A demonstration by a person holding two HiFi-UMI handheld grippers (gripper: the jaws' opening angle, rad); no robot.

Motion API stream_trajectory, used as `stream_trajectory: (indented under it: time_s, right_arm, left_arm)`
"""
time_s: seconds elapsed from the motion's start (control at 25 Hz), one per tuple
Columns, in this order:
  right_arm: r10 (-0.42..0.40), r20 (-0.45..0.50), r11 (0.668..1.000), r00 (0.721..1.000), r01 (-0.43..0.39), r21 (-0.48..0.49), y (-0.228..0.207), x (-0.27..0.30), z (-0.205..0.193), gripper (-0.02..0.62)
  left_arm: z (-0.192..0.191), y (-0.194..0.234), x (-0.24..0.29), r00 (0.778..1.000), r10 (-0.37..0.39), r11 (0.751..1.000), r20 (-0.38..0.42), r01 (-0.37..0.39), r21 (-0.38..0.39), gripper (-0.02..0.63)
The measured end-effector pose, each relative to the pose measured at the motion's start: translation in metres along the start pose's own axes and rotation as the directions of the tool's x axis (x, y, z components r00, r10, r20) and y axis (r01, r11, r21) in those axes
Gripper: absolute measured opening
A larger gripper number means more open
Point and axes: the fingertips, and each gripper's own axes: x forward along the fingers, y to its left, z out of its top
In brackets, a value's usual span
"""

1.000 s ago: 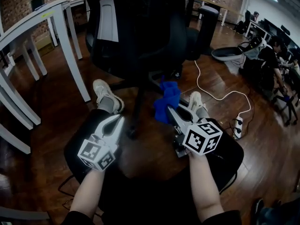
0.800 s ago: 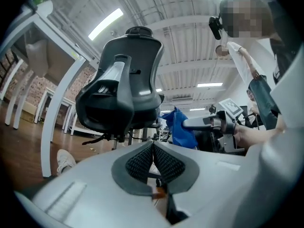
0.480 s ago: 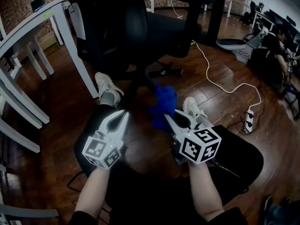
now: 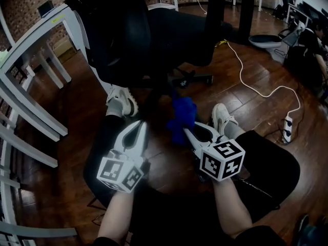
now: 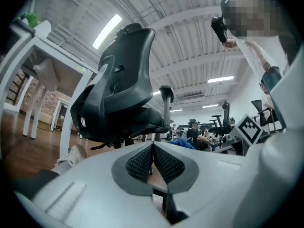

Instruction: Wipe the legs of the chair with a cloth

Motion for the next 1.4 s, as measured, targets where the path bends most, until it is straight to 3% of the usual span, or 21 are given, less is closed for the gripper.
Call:
stream_trajectory:
  time_s: [0.32, 0.52, 0.76, 0.88, 1.16, 1.28, 1.4]
  right_arm:
    - [-0.013, 0.005, 1.0, 1.0, 0.013, 0.017, -0.001, 0.003, 0.0, 0.086]
    - [0.036, -0.005, 0.999, 0.999, -0.036, -0.019, 0.022, -0.003, -0.001, 0.086]
    - [0.066, 0.01, 0.994, 0.998, -0.065, -0.086, 0.05, -0.019, 0.008, 0.086]
    - [0.097, 0.038, 0.99, 0.995, -0.093, -0.108, 0.066, -0.03, 0.018, 0.086]
    - [0.159, 0.007, 0.977, 0.987, -0.156, -0.147, 0.095, -0.021, 0.008, 0.086]
    - [0.187, 0.0, 0.977, 0.982, -0.186, -0.103, 0.095, -0.012, 0.003, 0.086]
    - [0.218, -0.012, 0.975, 0.976, -0.218, -0.05, 0.093, -0.004, -0.006, 0.086]
  left_arm:
    - [0.004, -0.01, 0.002, 1.0, 0.017, 0.994, 0.012, -0.015, -0.106, 0.005]
    - [0.009, -0.022, -0.005, 0.999, -0.018, 0.996, 0.032, 0.021, -0.09, 0.005]
    - [0.029, -0.022, -0.005, 0.993, -0.048, 0.975, 0.109, 0.07, -0.212, 0.005]
    - [0.034, -0.031, -0.007, 0.988, -0.078, 0.976, 0.135, 0.103, -0.191, 0.005]
    - [0.024, -0.03, -0.017, 0.994, -0.066, 0.985, 0.082, 0.078, -0.155, 0.005]
    - [0.021, -0.026, -0.02, 0.995, -0.063, 0.989, 0.072, 0.072, -0.131, 0.005]
    - [0.013, -0.021, -0.021, 0.997, -0.055, 0.986, 0.055, 0.063, -0.154, 0.005]
